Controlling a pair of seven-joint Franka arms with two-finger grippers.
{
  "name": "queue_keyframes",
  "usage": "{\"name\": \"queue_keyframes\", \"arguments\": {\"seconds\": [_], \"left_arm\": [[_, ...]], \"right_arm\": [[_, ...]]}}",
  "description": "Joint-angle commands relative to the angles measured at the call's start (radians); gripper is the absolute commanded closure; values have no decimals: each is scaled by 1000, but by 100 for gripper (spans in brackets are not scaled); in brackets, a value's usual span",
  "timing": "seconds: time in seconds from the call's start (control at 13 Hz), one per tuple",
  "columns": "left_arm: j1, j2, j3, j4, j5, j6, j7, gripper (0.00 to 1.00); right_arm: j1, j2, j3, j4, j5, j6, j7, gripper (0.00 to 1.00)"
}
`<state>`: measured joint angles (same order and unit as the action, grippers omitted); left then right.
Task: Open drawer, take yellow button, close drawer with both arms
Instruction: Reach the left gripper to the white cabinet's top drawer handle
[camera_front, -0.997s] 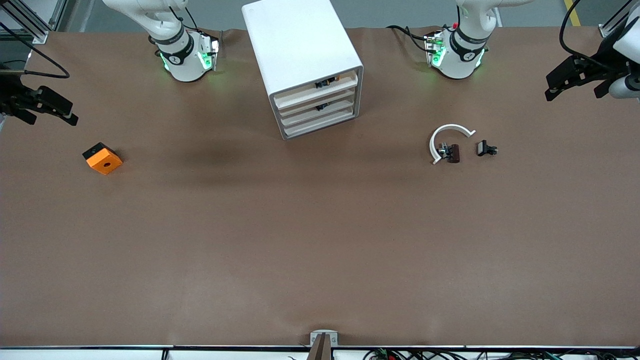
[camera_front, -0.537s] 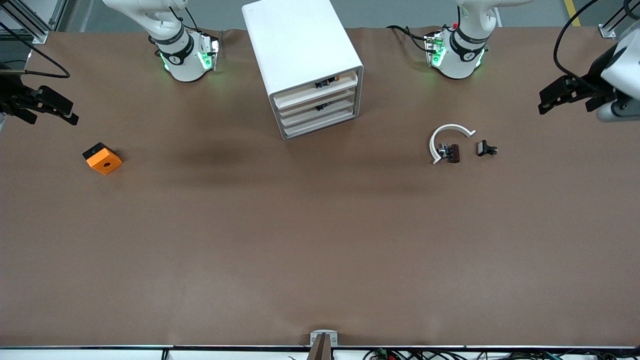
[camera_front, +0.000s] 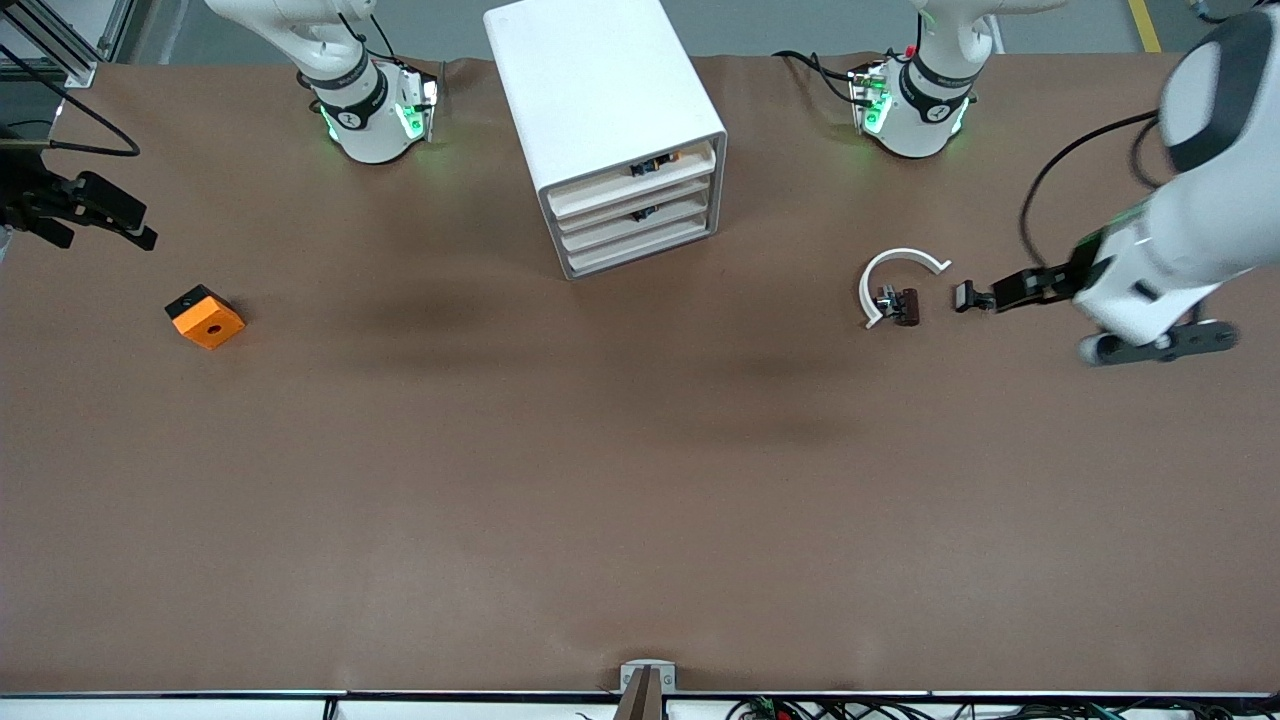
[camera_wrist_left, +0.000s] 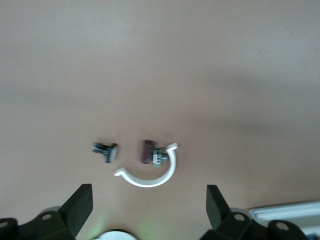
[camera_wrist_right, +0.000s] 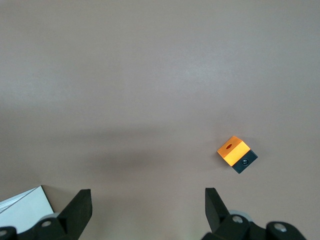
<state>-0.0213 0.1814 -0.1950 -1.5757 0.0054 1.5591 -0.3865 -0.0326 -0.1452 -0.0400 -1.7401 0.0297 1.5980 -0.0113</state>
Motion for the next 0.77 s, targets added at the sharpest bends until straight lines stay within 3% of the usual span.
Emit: {"name": "queue_keyframes", "arguments": {"seconds": [0.0,0.54,0.69], "left_arm": [[-89,58,-7,-21,-7,47,-193,0],[-290,207,-11,-15,-11,108,-706,0],[-305,227,-11,-15,-92,108,-843,0]], "right_arm": [[-1,-17,0,-13,-8,-3,-10,0],[-3,-16,-1,-6,-8,-4,-10,0],[-4,-16,-1,-7,-8,-10,-9,0]]}}
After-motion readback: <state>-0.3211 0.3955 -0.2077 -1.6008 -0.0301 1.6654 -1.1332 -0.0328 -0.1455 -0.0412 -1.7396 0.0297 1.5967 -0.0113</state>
